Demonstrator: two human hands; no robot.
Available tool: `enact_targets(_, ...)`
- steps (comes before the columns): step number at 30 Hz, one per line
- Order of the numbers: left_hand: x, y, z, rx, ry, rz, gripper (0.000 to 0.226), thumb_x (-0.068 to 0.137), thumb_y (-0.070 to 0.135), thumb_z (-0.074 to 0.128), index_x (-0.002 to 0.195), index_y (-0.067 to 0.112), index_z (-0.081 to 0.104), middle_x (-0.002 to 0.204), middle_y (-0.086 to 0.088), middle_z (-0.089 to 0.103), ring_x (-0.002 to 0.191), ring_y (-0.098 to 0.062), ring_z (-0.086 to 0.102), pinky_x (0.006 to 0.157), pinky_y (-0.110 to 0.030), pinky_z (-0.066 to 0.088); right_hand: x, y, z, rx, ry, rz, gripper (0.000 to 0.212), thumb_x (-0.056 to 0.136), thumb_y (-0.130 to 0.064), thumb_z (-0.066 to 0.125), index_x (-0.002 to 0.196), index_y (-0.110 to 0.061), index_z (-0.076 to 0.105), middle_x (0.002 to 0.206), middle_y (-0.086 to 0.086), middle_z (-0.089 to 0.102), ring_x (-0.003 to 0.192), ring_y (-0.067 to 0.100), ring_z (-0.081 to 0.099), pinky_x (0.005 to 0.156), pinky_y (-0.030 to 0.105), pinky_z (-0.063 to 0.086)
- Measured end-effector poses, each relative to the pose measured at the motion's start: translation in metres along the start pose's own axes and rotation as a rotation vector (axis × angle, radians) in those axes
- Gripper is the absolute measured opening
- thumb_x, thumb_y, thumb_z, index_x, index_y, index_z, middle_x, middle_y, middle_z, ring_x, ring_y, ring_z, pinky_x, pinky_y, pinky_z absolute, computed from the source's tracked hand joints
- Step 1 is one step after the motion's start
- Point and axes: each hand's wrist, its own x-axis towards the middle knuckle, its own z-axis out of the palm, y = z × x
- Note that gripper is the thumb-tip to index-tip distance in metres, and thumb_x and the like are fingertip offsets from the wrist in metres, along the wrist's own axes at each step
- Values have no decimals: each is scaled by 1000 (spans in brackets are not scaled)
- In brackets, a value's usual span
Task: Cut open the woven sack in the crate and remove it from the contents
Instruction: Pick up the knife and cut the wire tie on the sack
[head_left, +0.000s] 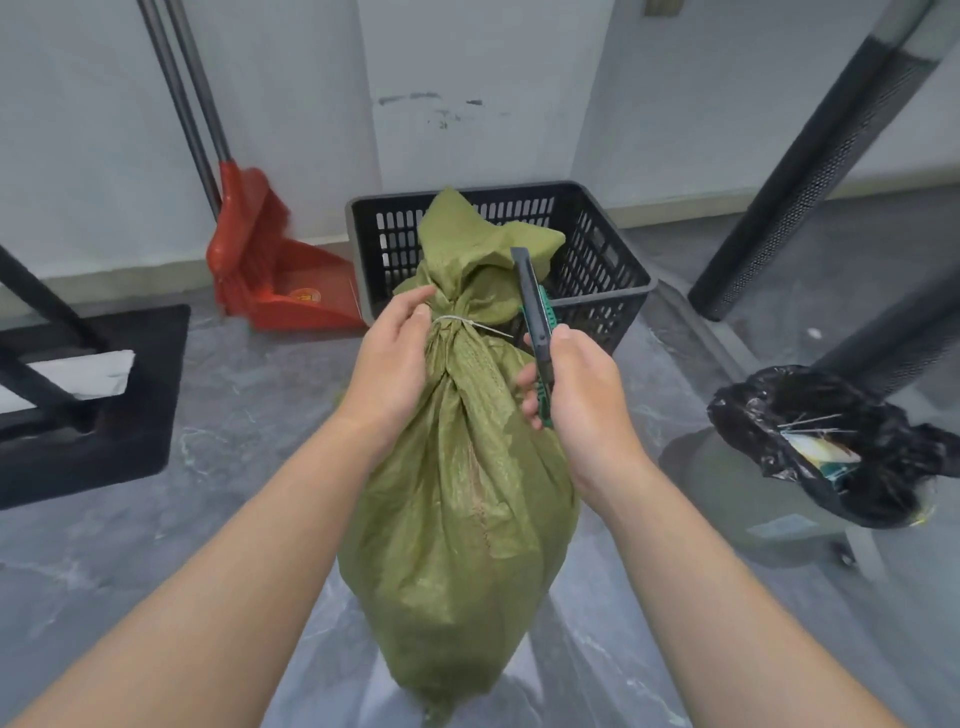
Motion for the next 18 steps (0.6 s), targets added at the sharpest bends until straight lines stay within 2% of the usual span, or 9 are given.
enact_targets(3, 10, -26, 8, 86, -34, 21, 44, 111, 33, 36, 153, 37, 45, 158, 12, 44, 147, -7, 36, 125, -37, 25, 0, 10, -8, -28, -9, -13, 26, 107, -31, 46, 101, -12, 63, 82, 6, 67, 59, 15, 57, 53, 31, 48)
enact_targets(5, 20, -35, 13, 158, -100, 18, 49, 111, 37, 34, 160, 39, 32, 166, 15, 32, 152, -7, 27, 121, -31, 20, 3, 14, -12, -70, -12, -30, 17, 102, -27, 54, 99, -13, 63, 81, 5, 70, 57, 14, 59, 55, 34, 48)
enact_targets(8, 35, -39, 20, 220, -129, 39, 50, 110, 39, 38, 159, 39, 33, 161, 10, 40, 148, -10, 35, 114, -28, 26, 8, 16, -18, -157, 19, -64, 15, 92, -27, 59, 97, -13, 61, 84, 10, 72, 56, 14, 60, 56, 38, 47)
enact_targets(9, 39, -41, 21, 234, -111, 56, 48, 109, 39, 40, 156, 40, 38, 150, 4, 53, 138, -13, 47, 109, -30, 33, 10, 16, -20, -192, 29, -76, 18, 89, -30, 59, 98, -14, 61, 87, 13, 72, 57, 15, 57, 57, 42, 47)
enact_targets(10, 40, -44, 21, 245, -85, 76, 44, 108, 40, 44, 152, 40, 45, 129, -1, 63, 116, -14, 59, 99, -32, 41, 12, 17, -21, -231, 35, -83, 20, 87, -33, 59, 98, -16, 61, 90, 15, 71, 58, 15, 55, 60, 44, 49)
enact_targets(12, 41, -50, 19, 255, -41, 111, 34, 105, 40, 52, 138, 40, 56, 88, -2, 57, 74, -14, 53, 74, -33, 44, 15, 21, -23, -276, 42, -100, 19, 86, -37, 58, 97, -22, 62, 92, 14, 71, 60, 13, 51, 63, 42, 47)
enact_targets(13, 42, -53, 18, 249, -27, 125, 28, 103, 40, 57, 130, 40, 60, 80, -1, 50, 65, -14, 47, 68, -33, 43, 17, 24, -24, -280, 45, -107, 17, 88, -37, 57, 97, -24, 63, 92, 14, 71, 60, 13, 50, 63, 40, 45)
enact_targets(15, 42, -54, 16, 230, -6, 168, 17, 96, 37, 68, 112, 39, 65, 77, 0, 45, 62, -13, 42, 64, -32, 41, 21, 28, -25, -289, 50, -131, 16, 92, -40, 55, 94, -27, 65, 92, 17, 69, 59, 13, 48, 62, 38, 42)
enact_targets(18, 40, -52, 12, 301, -3, 253, 13, 89, 28, 77, 93, 33, 66, 84, 1, 46, 67, -15, 41, 67, -31, 42, 23, 32, -25, -328, 60, -193, 25, 97, -51, 54, 88, -31, 67, 90, 19, 68, 62, 20, 52, 63, 40, 43)
